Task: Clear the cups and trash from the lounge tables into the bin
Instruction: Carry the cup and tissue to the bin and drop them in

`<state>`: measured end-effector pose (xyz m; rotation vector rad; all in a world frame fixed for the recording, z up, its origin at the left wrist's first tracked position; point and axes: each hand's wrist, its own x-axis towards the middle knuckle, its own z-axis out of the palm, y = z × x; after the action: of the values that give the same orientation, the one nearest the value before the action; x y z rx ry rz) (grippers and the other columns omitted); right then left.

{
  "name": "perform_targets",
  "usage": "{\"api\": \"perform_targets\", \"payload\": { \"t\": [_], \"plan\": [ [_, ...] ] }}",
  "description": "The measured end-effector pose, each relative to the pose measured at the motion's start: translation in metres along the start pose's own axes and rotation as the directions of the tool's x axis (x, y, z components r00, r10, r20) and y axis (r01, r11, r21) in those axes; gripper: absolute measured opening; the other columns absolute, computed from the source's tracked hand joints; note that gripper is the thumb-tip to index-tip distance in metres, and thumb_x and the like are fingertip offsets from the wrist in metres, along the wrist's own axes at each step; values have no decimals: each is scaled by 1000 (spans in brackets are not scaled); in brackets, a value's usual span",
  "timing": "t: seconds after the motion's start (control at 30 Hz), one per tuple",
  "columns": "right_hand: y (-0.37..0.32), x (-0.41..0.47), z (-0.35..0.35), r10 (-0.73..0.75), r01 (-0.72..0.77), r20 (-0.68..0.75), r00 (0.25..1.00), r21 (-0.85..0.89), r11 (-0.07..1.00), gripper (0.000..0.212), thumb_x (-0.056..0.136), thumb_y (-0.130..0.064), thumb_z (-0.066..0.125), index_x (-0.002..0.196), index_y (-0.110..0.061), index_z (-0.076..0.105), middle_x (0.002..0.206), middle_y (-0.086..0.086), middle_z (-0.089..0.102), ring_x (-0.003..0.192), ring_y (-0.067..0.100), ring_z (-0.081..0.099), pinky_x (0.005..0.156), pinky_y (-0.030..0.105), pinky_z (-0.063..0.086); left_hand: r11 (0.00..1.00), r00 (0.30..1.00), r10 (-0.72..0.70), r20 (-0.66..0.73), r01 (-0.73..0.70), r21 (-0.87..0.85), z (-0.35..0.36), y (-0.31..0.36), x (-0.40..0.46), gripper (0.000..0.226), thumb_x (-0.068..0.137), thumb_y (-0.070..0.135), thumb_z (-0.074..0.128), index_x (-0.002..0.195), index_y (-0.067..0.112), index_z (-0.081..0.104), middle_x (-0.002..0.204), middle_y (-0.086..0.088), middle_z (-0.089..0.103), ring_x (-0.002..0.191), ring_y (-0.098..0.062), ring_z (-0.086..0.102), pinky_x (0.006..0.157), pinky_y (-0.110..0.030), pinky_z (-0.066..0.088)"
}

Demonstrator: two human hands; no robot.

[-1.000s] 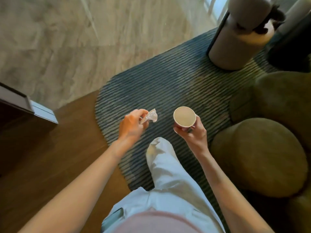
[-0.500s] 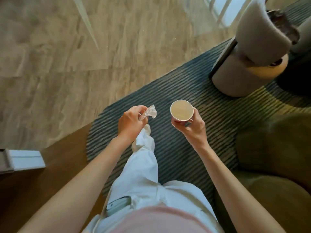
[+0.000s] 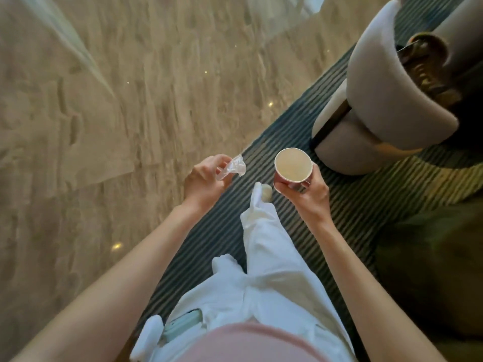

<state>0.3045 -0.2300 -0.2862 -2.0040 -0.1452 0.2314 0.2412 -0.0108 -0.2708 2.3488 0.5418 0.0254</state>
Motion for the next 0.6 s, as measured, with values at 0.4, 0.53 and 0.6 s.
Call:
{"api": "perform_targets", "payload": {
  "t": [0.4,0.53,0.6],
  "plan": [
    [-24,338,-39,100,-94,-98,990,61,994,68,67,-22,85,124,-13,50,109,7,64,98,15,62,86,23,52,990,990,132,44,-134,47,22,114,359,25,81,18,69,106,21,68,101,2,70,84,-17,68,69,-36,54],
    [-26,438,-51,117,-111,-162,980,43,993,68,67,-27,86,123,-12,51,107,2,65,89,10,64,79,17,51,989,985,151,81,-150,-17,36,143,461,25,79,13,70,104,16,69,98,-2,71,83,-20,68,71,-41,54],
    [-21,490,-53,133,-126,-196,972,48,991,68,66,-29,86,123,-14,52,107,2,66,87,8,64,76,12,49,985,980,172,98,-170,-33,47,155,519,25,78,12,70,103,15,69,96,-1,71,83,-20,68,71,-41,54]
  ]
}}
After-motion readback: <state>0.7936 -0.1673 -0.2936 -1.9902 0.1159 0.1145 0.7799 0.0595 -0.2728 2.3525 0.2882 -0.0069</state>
